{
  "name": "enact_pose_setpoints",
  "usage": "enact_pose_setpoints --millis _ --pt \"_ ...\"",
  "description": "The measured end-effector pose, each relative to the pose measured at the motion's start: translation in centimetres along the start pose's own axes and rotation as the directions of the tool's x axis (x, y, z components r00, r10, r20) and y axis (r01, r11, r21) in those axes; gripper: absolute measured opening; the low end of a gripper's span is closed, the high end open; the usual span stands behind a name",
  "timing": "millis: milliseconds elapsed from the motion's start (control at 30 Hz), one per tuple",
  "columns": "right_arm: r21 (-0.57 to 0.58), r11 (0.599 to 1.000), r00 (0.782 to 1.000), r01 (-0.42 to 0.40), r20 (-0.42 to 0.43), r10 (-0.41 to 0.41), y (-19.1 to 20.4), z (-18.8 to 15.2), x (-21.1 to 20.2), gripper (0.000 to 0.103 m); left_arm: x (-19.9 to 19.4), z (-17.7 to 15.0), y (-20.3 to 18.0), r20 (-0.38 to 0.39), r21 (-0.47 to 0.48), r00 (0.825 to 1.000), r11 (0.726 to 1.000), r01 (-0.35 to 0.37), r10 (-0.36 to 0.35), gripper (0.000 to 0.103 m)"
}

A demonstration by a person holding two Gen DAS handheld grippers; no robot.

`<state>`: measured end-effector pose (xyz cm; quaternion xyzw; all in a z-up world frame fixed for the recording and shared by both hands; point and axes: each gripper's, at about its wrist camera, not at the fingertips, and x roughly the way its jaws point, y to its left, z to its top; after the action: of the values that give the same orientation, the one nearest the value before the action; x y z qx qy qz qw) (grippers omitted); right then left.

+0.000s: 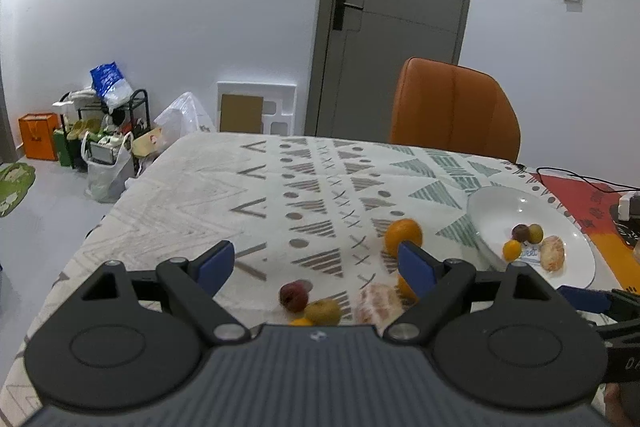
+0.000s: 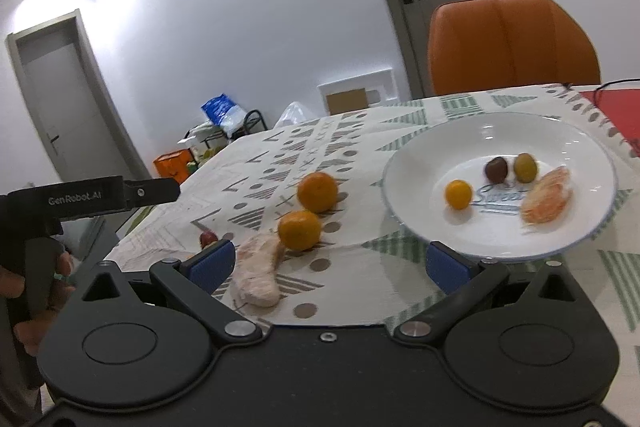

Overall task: Organize fruits
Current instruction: 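Move both open grippers back toward the loose fruit on the table, then grasp a small mandarin with the left gripper while the right gripper grasps an orange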

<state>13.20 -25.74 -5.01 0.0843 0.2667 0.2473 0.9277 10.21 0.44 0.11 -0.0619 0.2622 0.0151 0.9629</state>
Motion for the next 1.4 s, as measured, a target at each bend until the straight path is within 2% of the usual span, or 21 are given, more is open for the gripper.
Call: enact_pose_setpoints --millis 333,533,600,667,733,800,900,933,1400 --pt "-0.041 0.998 0.998 -0.039 -0.055 0.037 1.8 -0.2 1.8 0.092 1.1 -1.9 1.2 -0.045 -0.014 0.999 1.0 0.007 -0.008 0.084" --pt "-0.042 0.999 0.997 -0.029 -0.077 0.026 1.9 -0.2 2.7 0.084 2.0 -2.8 2.2 -0.068 -0.036 0.998 0.999 0.014 -0.016 0.076" --pt "-0.039 0.999 0.997 -0.02 -0.08 0.017 1.9 -0.1 3.0 0.081 2.4 -3.2 2.3 -0.082 -0.041 0.996 0.999 0.023 -0.027 0.066" --pt "-0.044 0.999 0.996 -0.012 -0.088 0.008 1.9 0.0 3.3 0.078 3.0 -3.5 2.6 -0.108 -0.056 0.993 0.998 0.04 -0.046 0.06" --pt "-0.052 0.999 0.995 -0.009 -0.097 0.004 2.1 0.1 3.7 0.072 3.5 -3.9 2.7 -0.128 -0.065 0.99 0.997 0.051 -0.059 0.05" --pt "-0.061 0.998 0.994 -0.007 -0.11 0.001 2.3 0.1 4.1 0.062 3.9 -4.2 2.8 -0.148 -0.073 0.986 0.995 0.061 -0.072 0.037" --pt "-0.065 0.998 0.993 -0.004 -0.118 -0.004 2.5 0.1 4.8 0.06 4.0 -4.4 2.9 -0.14 -0.063 0.988 0.996 0.061 -0.07 0.023" --pt "-0.066 0.998 0.993 -0.001 -0.119 -0.007 2.6 0.2 5.0 0.06 4.0 -4.4 3.1 -0.141 -0.072 0.987 0.995 0.066 -0.075 0.021" --pt "-0.107 0.994 0.993 0.02 -0.112 -0.032 3.9 1.2 7.2 0.057 3.5 -3.4 5.6 -0.115 -0.113 0.992 0.993 0.036 -0.049 0.021"
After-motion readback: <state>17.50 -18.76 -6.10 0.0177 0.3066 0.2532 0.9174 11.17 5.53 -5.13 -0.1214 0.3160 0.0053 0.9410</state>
